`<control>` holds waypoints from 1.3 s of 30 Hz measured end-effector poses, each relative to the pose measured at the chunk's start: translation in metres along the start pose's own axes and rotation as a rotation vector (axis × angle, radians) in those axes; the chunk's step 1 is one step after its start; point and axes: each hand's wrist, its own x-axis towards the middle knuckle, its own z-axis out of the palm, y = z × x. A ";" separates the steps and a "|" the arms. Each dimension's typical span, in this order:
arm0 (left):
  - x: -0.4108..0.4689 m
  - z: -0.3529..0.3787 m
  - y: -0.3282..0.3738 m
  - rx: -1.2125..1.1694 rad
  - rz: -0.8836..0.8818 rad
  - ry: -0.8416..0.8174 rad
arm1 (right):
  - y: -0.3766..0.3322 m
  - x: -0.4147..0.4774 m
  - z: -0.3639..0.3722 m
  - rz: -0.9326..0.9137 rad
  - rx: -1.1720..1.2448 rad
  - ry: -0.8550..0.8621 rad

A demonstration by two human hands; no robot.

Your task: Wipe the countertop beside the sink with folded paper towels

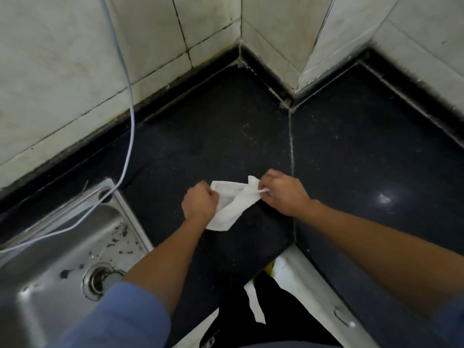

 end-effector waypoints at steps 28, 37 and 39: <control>0.005 -0.047 -0.045 -0.484 -0.068 0.221 | -0.001 0.048 -0.015 0.497 0.283 0.132; -0.023 -0.014 -0.024 -0.076 0.305 0.015 | 0.010 0.018 -0.011 0.128 0.019 0.115; -0.040 0.002 -0.026 0.007 0.420 -0.096 | 0.001 -0.002 -0.008 -0.005 -0.064 -0.124</control>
